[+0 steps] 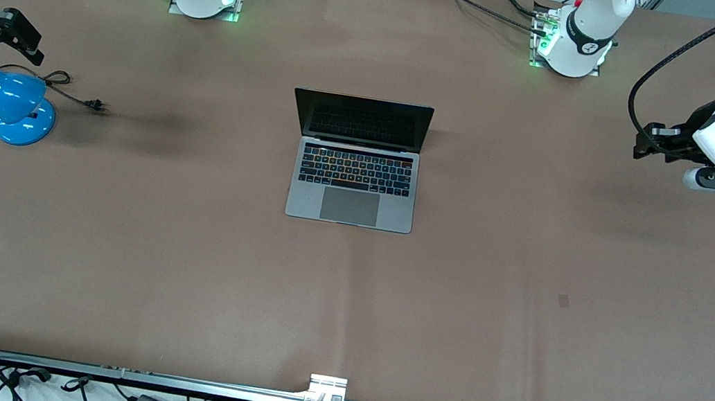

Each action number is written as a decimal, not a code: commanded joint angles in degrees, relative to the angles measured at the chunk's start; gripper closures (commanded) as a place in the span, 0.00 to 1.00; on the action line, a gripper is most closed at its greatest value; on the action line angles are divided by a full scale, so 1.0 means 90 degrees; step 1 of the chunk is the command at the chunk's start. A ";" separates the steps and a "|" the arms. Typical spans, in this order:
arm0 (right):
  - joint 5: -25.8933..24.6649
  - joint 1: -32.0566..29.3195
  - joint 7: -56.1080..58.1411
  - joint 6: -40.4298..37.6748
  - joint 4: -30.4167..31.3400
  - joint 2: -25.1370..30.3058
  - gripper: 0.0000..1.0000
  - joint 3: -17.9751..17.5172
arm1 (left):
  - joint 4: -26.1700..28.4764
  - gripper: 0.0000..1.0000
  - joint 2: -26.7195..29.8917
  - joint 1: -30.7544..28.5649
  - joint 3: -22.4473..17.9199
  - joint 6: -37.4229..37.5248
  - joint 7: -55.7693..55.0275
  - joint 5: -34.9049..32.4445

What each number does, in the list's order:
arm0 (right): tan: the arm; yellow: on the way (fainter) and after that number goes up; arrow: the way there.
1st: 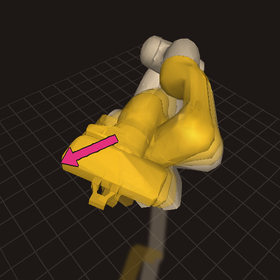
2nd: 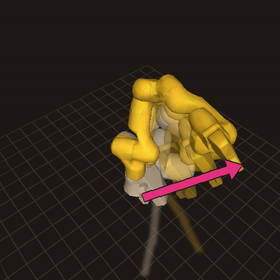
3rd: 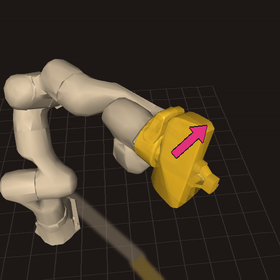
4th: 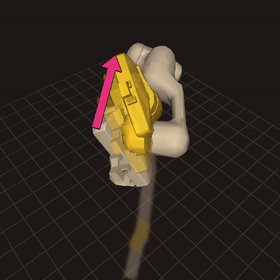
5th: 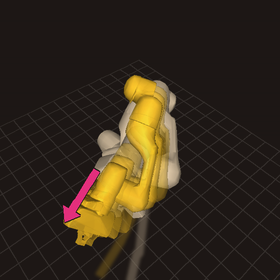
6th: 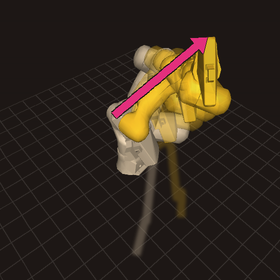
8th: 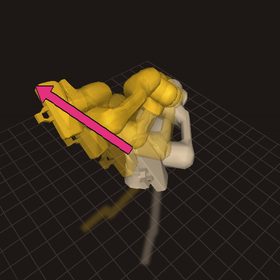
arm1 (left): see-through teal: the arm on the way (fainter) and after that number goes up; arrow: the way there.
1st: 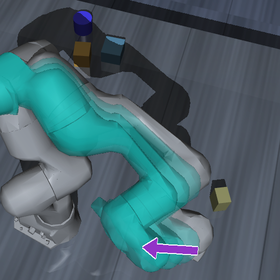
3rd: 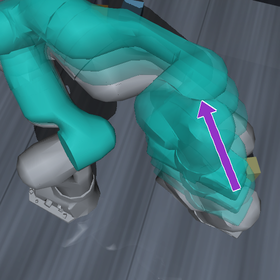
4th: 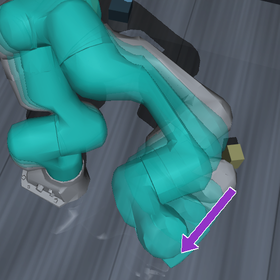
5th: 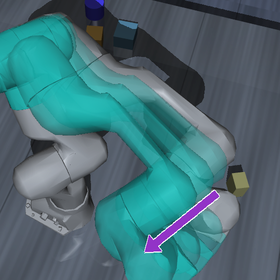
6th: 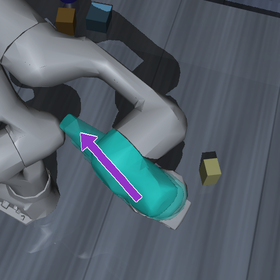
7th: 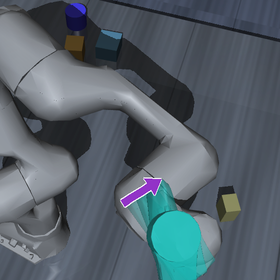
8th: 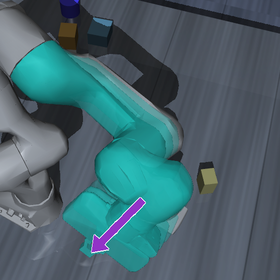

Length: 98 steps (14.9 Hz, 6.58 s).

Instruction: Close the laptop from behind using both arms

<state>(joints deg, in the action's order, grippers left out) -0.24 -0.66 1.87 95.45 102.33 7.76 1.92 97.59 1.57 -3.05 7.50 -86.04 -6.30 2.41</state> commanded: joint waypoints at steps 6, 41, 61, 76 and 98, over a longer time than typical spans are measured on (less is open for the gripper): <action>-0.0003 -0.0044 -0.0150 -0.0362 0.0037 -0.0032 1.00 -0.0057 | -0.0150 1.00 -0.0242 0.0192 0.0036 0.0079 -0.0091 0.0647; 0.2693 0.4380 -0.2376 0.1082 0.1257 -0.2190 1.00 -0.0057 | 0.2408 1.00 -0.1444 0.2712 0.1579 -0.4219 -0.3089 0.1646; 0.2214 0.4146 -0.2415 0.3115 0.0088 -0.3741 1.00 0.0197 | 0.0066 1.00 -0.3728 0.2575 0.0954 -0.4278 -0.3177 0.1119; 0.2263 0.4165 -0.2406 0.3222 -0.1321 -0.5687 1.00 0.0451 | -0.0424 1.00 -0.5086 0.2653 0.0837 -0.5398 -0.3108 0.0339; 0.1325 0.3931 0.0359 0.0509 -0.1360 -0.3314 0.56 0.3106 | -0.0541 1.00 -0.1972 0.1053 0.0905 -0.1280 -0.2565 0.0210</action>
<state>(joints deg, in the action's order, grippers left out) 12.34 33.85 4.66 102.29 89.17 -24.91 28.16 91.29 -19.52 9.33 14.96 -99.12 -33.06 5.50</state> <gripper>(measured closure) 0.965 0.991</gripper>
